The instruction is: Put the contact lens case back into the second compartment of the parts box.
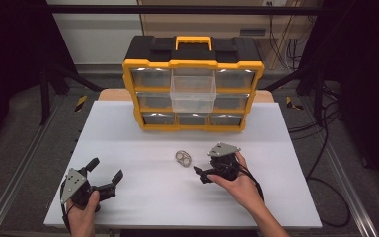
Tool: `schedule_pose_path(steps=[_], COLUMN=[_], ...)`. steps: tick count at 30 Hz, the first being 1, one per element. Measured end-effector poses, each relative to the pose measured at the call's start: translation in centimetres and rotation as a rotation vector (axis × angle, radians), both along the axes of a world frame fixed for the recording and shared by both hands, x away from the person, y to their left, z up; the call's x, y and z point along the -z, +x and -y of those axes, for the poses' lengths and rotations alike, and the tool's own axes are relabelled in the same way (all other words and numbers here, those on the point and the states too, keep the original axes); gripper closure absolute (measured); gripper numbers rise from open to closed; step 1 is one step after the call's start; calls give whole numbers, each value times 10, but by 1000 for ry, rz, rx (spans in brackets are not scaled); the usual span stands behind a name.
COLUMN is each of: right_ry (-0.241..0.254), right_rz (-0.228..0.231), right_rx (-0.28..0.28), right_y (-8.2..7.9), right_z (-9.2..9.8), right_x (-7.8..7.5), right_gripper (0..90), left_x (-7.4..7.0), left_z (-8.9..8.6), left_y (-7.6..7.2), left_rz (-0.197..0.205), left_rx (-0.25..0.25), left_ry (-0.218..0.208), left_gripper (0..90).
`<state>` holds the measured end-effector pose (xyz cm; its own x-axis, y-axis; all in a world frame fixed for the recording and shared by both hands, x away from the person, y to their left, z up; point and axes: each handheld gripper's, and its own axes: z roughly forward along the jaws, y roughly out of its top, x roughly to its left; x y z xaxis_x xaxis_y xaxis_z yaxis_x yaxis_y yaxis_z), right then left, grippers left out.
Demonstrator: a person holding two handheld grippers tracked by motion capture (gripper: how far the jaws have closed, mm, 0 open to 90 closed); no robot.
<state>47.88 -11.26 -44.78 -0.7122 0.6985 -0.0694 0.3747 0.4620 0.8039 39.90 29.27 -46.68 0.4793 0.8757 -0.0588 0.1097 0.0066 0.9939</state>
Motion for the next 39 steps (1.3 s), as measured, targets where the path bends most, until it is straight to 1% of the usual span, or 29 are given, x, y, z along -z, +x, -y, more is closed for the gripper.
schedule_pose_path(steps=[2,3,6,9,11,14,19,21,25,27,30,33,34,39], right_ry=[-17,-17,-32,-31,-40,-32,-27,-31,-29,-31,-7,-1,5,19], right_rz=[-19,-19,-41,-56,-68,-80,-84,-97,-122,-124,-138,-148,-158,-177], right_rx=[-15,-15,-17,-21,-23,-23,-6,-14,-8,-8,-2,5,10,14], right_y=[4,4,8,11,13,16,20,21,23,24,26,28,29,32], right_z=[-10,-10,-19,-26,-30,-35,-43,-45,-49,-51,-54,-54,-54,-53], right_x=[-1,-1,-1,1,2,3,5,5,6,6,7,8,9,10], right_gripper=[83,83,83,83,83,83,86,104,128,153,172,207,212,321], left_x=[0,0,0,0,0,0,0,0,0,0,0,0,0,0], left_z=[0,1,1,1,1,1,1,1,2,2,2,1,1,2], left_y=[0,0,0,1,1,2,2,3,3,4,4,4,4,5], left_rz=[0,1,2,3,2,2,4,4,4,4,5,5,5,6], left_rx=[3,3,7,9,10,12,15,15,18,20,21,21,22,26], left_ry=[1,0,6,5,5,6,2,2,4,7,6,4,3,3], left_gripper=[14,14,14,14,14,14,14,14,14,14,14,14,14,14])
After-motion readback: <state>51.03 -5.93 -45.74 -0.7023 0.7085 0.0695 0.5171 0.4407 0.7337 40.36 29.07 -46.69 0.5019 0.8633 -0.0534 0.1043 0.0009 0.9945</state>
